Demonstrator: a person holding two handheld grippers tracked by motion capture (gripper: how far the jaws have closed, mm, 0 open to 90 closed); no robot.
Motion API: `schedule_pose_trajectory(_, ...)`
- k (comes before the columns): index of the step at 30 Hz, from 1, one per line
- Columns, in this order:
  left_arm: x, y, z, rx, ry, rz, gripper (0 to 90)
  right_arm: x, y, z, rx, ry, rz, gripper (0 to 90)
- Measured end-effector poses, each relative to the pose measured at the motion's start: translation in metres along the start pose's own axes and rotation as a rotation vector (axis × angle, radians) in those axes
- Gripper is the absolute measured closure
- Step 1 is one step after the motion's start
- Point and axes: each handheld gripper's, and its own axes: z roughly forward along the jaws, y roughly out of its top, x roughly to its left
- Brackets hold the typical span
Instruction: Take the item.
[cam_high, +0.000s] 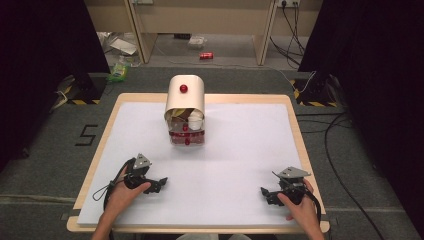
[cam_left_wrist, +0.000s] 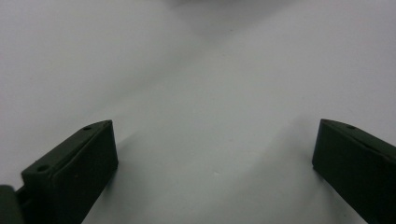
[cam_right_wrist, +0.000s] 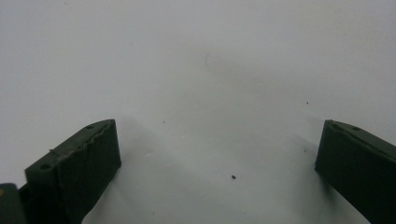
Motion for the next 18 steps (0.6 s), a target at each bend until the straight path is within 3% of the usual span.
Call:
schedule_pose_trajectory(15,0.0008,0.0006,-0.0017,-0.012,-0.002,-0.002,1.6,0.0,0.0001,0.0,0.001,0.001,0.003,0.6)
schedule_pose_trajectory(16,0.0007,0.0009,-0.0027,-0.024,-0.008,0.001,5.7,0.0,0.0001,0.0,0.001,0.0,0.003,0.6)
schedule_pose_trajectory(17,-0.0003,0.0025,-0.0041,-0.037,-0.012,0.005,19.3,0.0,0.0001,0.0,0.001,0.0,0.002,0.6)
schedule_pose_trajectory(18,-0.0017,0.0037,-0.0046,-0.035,-0.008,0.01,16.9,0.0,0.0001,0.0,0.001,0.0,0.002,0.5)
